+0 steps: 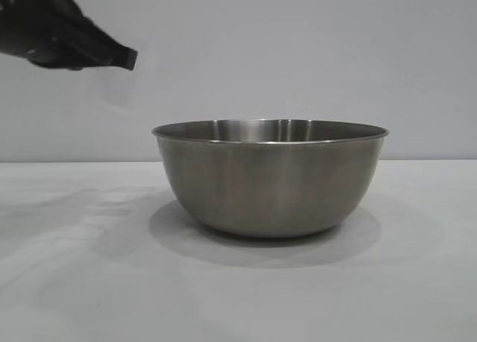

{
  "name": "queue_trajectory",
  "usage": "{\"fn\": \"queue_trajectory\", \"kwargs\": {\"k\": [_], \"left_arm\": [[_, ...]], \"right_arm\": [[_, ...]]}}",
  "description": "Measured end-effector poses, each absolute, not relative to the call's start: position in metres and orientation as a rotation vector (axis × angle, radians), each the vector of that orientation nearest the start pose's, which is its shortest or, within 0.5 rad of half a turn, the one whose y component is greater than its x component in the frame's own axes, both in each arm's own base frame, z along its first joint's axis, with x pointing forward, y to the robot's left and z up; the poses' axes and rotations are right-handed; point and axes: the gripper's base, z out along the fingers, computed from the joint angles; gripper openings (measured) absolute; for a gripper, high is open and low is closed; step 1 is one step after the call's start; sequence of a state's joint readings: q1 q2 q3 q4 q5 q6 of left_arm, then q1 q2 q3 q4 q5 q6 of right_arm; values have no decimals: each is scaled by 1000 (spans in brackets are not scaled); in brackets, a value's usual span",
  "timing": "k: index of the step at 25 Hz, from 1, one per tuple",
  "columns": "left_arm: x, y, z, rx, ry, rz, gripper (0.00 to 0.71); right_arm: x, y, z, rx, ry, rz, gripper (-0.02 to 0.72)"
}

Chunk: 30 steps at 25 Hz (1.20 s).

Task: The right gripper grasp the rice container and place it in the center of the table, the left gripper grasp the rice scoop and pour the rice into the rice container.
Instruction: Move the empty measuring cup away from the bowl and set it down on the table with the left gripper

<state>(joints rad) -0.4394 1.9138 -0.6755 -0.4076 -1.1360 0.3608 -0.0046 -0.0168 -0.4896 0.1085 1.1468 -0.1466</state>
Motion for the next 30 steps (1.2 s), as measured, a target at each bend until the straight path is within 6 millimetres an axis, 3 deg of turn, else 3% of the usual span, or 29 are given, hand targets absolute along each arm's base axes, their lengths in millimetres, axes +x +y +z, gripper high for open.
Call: {"fn": "queue_trajectory", "kwargs": {"k": [8,23,30], "left_arm": [[307,-104,136,134,1687,85,0],[304,-103,77,95,1855,54,0],[303,-103,67,103,1881,59,0]], "right_arm": [[-10,9,268,-161,2113,42,449],[-10,9,268,-161,2113,42,449],[-10,9,268,-161,2113,42,449]]}}
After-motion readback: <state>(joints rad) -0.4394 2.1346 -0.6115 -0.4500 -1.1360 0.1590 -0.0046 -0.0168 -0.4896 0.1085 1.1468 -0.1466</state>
